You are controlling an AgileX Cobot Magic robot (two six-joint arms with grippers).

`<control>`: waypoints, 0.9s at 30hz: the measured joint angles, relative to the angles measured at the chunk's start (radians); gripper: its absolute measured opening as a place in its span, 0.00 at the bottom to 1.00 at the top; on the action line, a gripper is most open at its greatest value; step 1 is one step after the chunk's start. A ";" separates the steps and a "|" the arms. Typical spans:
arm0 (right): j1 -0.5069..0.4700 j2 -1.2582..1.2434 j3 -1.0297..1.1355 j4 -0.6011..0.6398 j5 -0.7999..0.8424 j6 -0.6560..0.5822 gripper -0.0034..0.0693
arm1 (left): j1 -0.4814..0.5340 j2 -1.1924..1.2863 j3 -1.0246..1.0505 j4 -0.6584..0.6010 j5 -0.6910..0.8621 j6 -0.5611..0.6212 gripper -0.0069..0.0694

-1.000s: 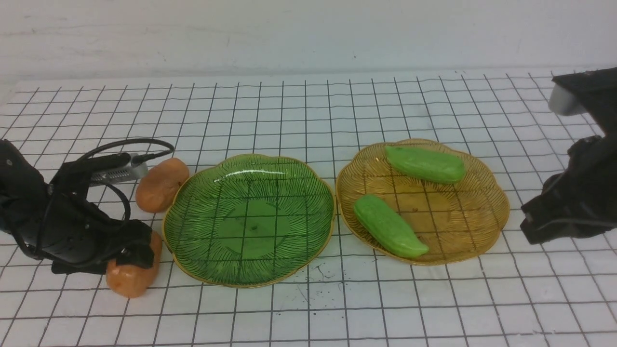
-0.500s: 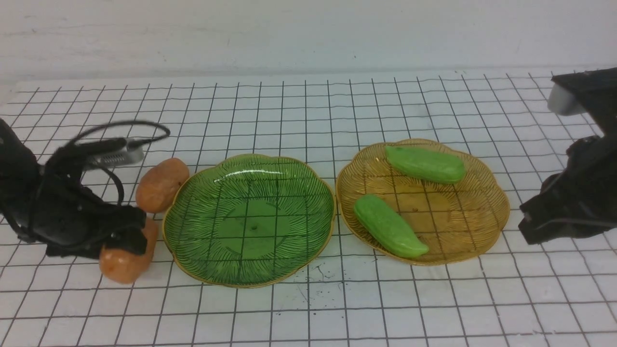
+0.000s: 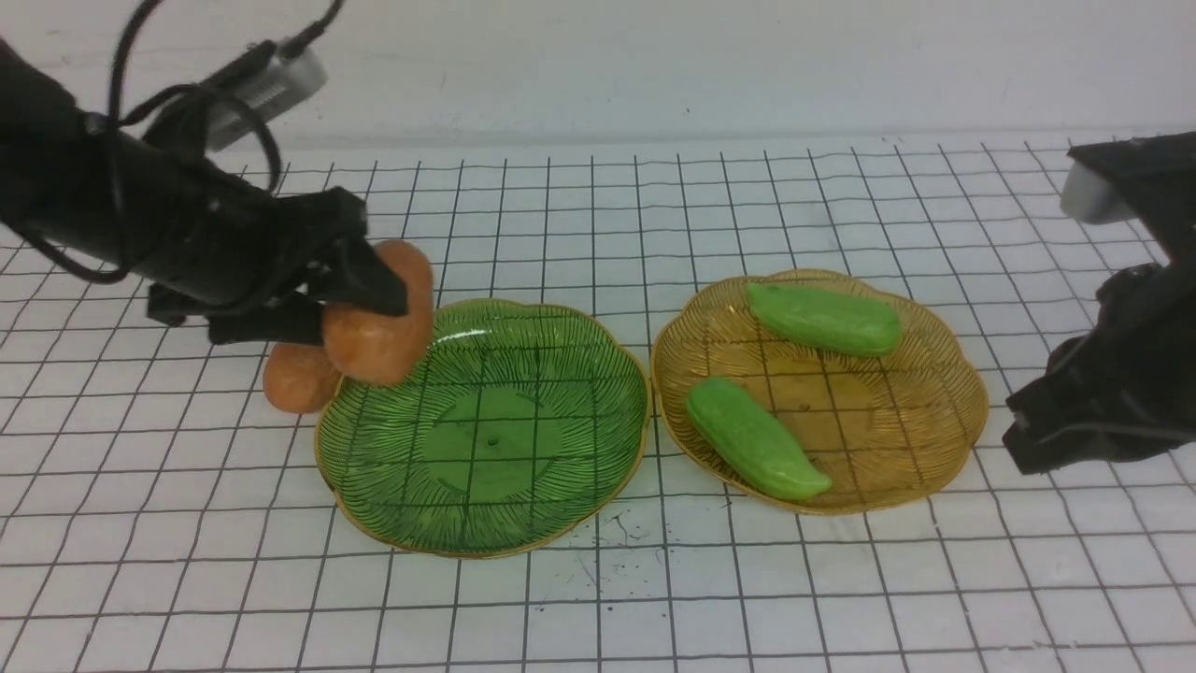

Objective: Put different types of vegetables on the plate.
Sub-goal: 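Put the potatoes from the left side into the left plate with the left gripper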

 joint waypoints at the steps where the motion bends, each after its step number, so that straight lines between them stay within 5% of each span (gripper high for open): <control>1: 0.000 0.000 0.000 0.000 0.000 0.000 0.03 | -0.028 0.040 -0.012 -0.003 -0.014 0.000 0.67; 10: 0.000 0.000 0.000 0.005 0.000 0.000 0.03 | -0.127 0.226 -0.084 -0.043 -0.074 0.032 0.68; 19: 0.000 0.000 0.000 0.014 0.000 0.000 0.03 | -0.135 0.249 -0.119 -0.051 -0.084 0.151 0.88; 27: 0.000 0.000 0.000 0.015 0.000 0.000 0.03 | -0.119 0.249 -0.132 -0.036 -0.112 0.164 0.90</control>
